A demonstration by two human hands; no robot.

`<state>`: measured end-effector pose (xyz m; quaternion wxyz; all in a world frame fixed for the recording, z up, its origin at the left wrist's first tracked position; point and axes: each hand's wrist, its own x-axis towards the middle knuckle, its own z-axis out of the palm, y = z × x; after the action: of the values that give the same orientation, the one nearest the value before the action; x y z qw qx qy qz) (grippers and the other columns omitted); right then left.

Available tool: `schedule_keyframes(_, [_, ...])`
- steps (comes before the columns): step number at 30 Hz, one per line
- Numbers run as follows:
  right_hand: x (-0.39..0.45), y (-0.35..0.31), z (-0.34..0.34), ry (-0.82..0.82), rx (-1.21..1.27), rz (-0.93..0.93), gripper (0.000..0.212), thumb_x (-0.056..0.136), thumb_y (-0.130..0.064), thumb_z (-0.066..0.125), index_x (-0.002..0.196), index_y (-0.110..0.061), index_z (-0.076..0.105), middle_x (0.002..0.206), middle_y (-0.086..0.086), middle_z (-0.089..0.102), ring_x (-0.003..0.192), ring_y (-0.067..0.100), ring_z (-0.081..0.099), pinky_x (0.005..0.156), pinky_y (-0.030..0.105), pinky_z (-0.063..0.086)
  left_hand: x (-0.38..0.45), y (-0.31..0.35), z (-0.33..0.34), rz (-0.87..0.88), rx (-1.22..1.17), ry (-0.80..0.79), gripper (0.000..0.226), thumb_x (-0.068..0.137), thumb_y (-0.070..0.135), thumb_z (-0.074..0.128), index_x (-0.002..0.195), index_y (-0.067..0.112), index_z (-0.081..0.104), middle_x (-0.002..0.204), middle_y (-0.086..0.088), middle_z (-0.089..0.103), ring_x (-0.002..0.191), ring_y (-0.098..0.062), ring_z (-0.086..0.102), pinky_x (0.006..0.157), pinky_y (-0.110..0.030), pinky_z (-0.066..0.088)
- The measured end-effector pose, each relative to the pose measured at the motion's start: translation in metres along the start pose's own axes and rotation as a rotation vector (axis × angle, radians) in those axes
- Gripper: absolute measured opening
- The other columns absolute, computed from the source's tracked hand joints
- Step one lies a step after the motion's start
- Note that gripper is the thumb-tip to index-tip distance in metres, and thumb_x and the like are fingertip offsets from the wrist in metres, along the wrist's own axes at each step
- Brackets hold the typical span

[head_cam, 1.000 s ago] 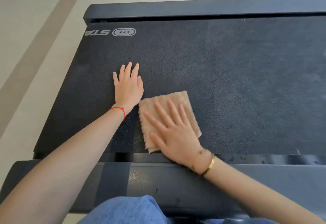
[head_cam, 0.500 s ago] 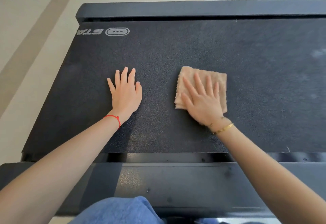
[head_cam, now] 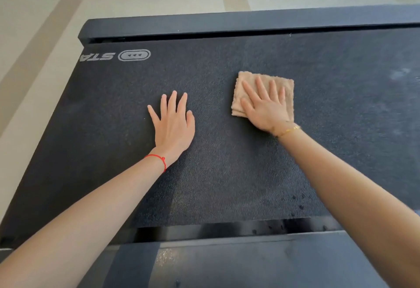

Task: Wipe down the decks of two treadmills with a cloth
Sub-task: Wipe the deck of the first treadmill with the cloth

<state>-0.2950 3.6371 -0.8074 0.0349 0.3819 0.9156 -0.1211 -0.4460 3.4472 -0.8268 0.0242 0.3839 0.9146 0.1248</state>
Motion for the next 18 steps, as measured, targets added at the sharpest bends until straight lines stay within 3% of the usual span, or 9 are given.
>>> schedule_keyframes(4, [0.012, -0.043, 0.014, 0.012, -0.051, -0.189, 0.057, 0.103, -0.054, 0.015, 0.157, -0.042, 0.0, 0.167, -0.001, -0.007, 0.151, 0.035, -0.012, 0.12, 0.055, -0.012, 0.0, 0.0, 0.005, 0.003, 0.041, 0.033, 0.055, 0.104, 0.035, 0.027, 0.158, 0.025, 0.018, 0.165, -0.003, 0.015, 0.153, -0.026, 0.006, 0.12, -0.062, 0.003])
schedule_keyframes(8, [0.007, -0.037, 0.02, 0.005, -0.042, -0.363, 0.055, 0.102, -0.058, 0.015, 0.155, -0.049, 0.001, 0.166, -0.009, -0.004, 0.152, 0.028, -0.009, 0.12, 0.047, -0.012, -0.001, -0.001, 0.006, 0.005, 0.048, 0.049, 0.056, 0.103, 0.036, 0.026, 0.158, 0.025, 0.019, 0.165, -0.003, 0.016, 0.153, -0.025, 0.008, 0.12, -0.061, 0.005])
schedule_keyframes(14, [0.111, 0.001, -0.005, 0.043, -0.046, -0.044, 0.057, 0.102, -0.055, 0.015, 0.157, -0.042, 0.007, 0.167, -0.002, -0.005, 0.152, 0.035, -0.008, 0.121, 0.051, -0.011, -0.001, 0.001, 0.009, -0.012, 0.084, 0.048, 0.059, 0.101, 0.04, 0.018, 0.158, 0.026, 0.015, 0.166, -0.002, 0.015, 0.153, -0.026, 0.008, 0.12, -0.062, 0.007])
schedule_keyframes(18, [0.174, -0.023, -0.015, 0.001, -0.013, 0.006, 0.059, 0.101, -0.054, 0.014, 0.157, -0.039, 0.005, 0.167, 0.002, -0.005, 0.151, 0.038, -0.011, 0.119, 0.054, -0.014, 0.001, 0.002, 0.01, -0.018, 0.096, 0.048, 0.06, 0.1, 0.04, 0.017, 0.158, 0.025, 0.017, 0.165, -0.003, 0.016, 0.153, -0.026, 0.009, 0.119, -0.063, 0.01])
